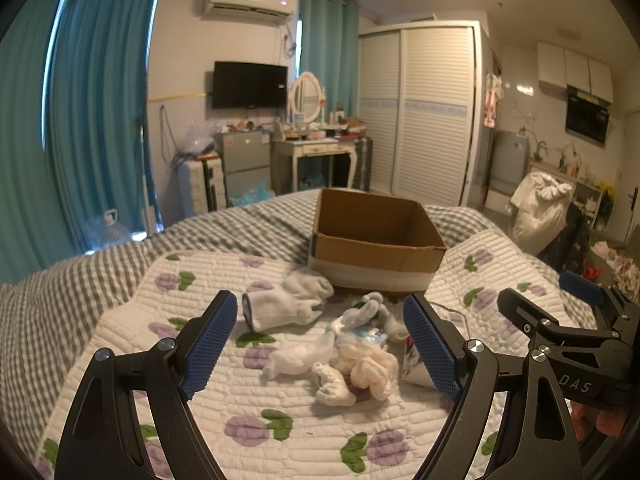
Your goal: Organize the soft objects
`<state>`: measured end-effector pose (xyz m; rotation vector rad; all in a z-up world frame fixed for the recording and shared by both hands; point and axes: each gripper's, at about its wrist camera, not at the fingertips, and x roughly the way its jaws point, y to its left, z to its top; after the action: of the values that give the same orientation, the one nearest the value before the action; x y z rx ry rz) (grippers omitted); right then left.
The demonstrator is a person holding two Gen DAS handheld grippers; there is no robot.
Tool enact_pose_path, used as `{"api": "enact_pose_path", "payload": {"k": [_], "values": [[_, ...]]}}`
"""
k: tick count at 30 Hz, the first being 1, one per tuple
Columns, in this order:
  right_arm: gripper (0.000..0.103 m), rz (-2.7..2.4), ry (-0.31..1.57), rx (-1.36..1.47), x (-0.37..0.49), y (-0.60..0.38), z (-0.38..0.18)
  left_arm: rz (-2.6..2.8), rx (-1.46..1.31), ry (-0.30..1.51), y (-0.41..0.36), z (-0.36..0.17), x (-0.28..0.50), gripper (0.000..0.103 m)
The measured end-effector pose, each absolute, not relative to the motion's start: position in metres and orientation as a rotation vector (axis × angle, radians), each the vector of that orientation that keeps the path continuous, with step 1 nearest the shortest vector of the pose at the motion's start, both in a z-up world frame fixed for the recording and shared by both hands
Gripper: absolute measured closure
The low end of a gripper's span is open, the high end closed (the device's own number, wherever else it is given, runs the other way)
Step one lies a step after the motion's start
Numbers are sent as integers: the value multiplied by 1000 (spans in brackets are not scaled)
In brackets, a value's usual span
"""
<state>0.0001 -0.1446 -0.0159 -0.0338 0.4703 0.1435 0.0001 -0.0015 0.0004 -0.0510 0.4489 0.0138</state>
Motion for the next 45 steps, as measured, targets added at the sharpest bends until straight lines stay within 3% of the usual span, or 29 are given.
{"api": "enact_pose_path", "payload": {"k": [19,28,36,38,40,44,45], "values": [[0,138,501,-43,5,-143,-22,0,-70,446,0,1,0,17],[0,125,734,11,49,-139,-87,49,-100,557,13,-35,25,17],[1,148,830,22,76,-127,-123,75,-85,636,10,-60,41,17],[12,158,863,44,84,-126,-135,89,-68,646,8,-63,43,17],[15,160,874,73,87,-129,-142,98,-63,648,7,-64,45,17],[34,175,830,87,79,-137,-129,108,-45,655,4,-64,42,17],[35,170,813,87,76,-142,-122,105,-44,657,3,-64,43,17]]}}
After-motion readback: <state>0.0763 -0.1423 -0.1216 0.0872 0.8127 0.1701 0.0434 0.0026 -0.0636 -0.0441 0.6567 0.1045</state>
